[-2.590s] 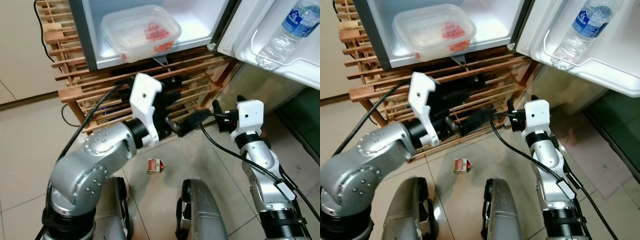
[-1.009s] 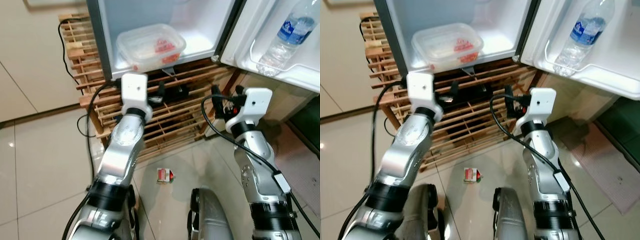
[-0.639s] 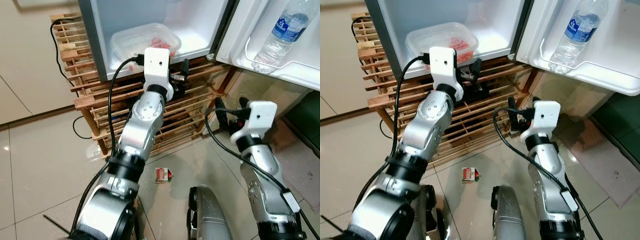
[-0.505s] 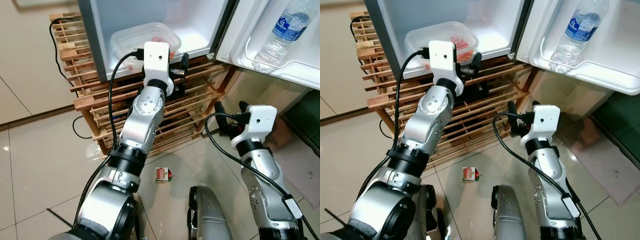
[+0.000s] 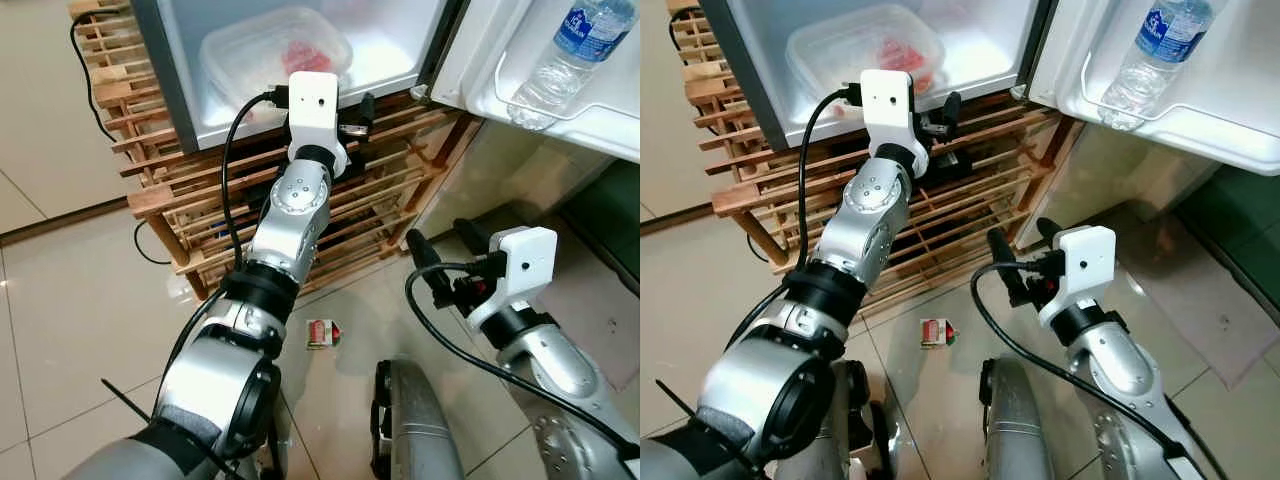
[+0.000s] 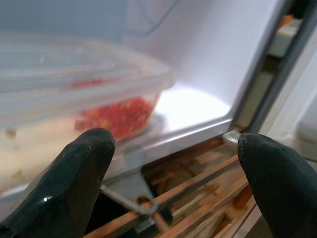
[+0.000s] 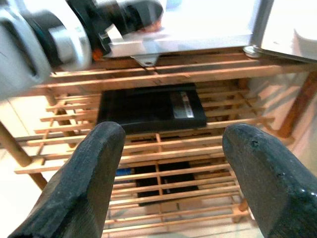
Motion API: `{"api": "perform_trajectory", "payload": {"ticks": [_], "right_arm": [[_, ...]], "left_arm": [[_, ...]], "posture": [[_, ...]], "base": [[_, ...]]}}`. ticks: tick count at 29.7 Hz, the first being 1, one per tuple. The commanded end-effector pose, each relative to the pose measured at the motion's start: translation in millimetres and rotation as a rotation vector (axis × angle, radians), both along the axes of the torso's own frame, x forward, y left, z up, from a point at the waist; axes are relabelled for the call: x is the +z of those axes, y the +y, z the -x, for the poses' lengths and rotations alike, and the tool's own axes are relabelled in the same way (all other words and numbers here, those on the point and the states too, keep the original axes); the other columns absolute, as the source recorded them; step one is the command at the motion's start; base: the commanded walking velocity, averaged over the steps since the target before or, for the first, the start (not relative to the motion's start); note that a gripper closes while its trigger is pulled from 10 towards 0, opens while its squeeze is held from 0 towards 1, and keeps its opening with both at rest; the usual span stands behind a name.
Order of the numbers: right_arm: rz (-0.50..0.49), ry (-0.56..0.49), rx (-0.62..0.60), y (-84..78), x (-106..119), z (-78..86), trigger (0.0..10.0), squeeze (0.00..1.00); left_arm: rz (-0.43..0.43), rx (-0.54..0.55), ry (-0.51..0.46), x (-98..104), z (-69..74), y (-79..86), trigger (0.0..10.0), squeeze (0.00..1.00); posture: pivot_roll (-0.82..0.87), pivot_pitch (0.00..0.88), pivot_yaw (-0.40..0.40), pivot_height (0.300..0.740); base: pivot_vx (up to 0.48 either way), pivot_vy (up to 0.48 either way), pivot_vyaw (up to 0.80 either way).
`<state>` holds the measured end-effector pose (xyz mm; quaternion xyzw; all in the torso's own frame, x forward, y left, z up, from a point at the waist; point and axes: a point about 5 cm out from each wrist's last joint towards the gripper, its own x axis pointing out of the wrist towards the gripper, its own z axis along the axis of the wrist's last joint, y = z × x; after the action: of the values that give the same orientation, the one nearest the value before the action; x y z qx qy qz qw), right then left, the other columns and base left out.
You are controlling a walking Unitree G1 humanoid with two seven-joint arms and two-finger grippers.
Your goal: Restocking fridge
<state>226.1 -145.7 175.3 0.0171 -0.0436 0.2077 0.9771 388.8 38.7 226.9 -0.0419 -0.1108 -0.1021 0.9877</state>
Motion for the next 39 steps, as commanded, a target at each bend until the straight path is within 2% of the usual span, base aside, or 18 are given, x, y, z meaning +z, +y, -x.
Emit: {"api": "perform_trajectory", "payload": {"ticks": [1,9,17,20,24,27,28,32,36,37,39], "right_arm": [[-0.011,0.011,0.023,3.3,2,3.6,10.0,0.0],[-0.051,-0.008,0.088,12.4,15,11.7,10.0,0.0],[-0.034,0.023,0.143,16.0,14,21.3,10.0,0.0],[-0.032,0.029,0.139,15.7,14,22.0,10.0,0.0],[-0.031,0.046,0.116,12.5,12,23.9,10.0,0.0],[-0.027,0.056,0.103,9.9,11,25.5,10.0,0.0],[-0.027,0.056,0.103,9.9,11,25.5,10.0,0.0],[-0.021,0.063,0.091,7.8,9,26.1,10.0,0.0],[-0.016,0.067,0.088,7.4,8,25.6,10.0,0.0],[-0.016,0.067,0.088,7.4,8,25.6,10.0,0.0],[-0.011,0.067,0.084,7.3,7,25.8,10.0,0.0]], "left_arm": [[0.004,-0.001,-0.009,5,-0.7,-5.5,10.0,0.0],[0.001,0.038,-0.067,22,-8.6,0.6,10.0,0.0],[-0.044,0.138,-0.106,39,-19.9,21.0,10.0,0.0],[-0.062,0.154,-0.097,37,-21.6,24.7,10.0,0.0],[-0.101,0.205,-0.074,31,-25.5,39.7,10.0,0.0],[-0.096,0.213,-0.068,32,-26.8,43.8,10.0,0.0],[-0.096,0.213,-0.068,32,-26.8,43.8,10.0,0.0],[-0.076,0.147,-0.098,35,-23.1,25.7,10.0,0.0],[-0.033,0.092,-0.074,31,-19.7,9.1,10.0,0.0],[-0.033,0.092,-0.074,31,-19.7,9.1,10.0,0.0],[0.023,0.074,-0.057,33,-18.0,-1.4,10.0,0.0]], "posture": [[-0.14,0.272,-0.067,0.619],[-0.14,0.284,-0.062,0.619],[-0.15,0.3,-0.059,0.619],[-0.15,0.304,-0.058,0.619],[-0.16,0.314,-0.056,0.619],[-0.16,0.314,-0.056,0.619],[-0.16,0.314,-0.056,0.619],[-0.16,0.318,-0.058,0.619],[-0.16,0.319,-0.06,0.619],[-0.16,0.319,-0.06,0.619],[-0.17,0.315,-0.057,0.619]], "base": [[0.0,0.0,0.0],[0.0,0.0,0.0],[0.0,0.0,0.0],[0.0,0.0,0.0],[0.0,0.0,0.0],[0.0,0.0,0.0],[0.0,0.0,0.0],[0.0,0.0,0.0],[0.0,0.0,0.0],[0.0,0.0,0.0],[0.0,0.0,0.0]]}}
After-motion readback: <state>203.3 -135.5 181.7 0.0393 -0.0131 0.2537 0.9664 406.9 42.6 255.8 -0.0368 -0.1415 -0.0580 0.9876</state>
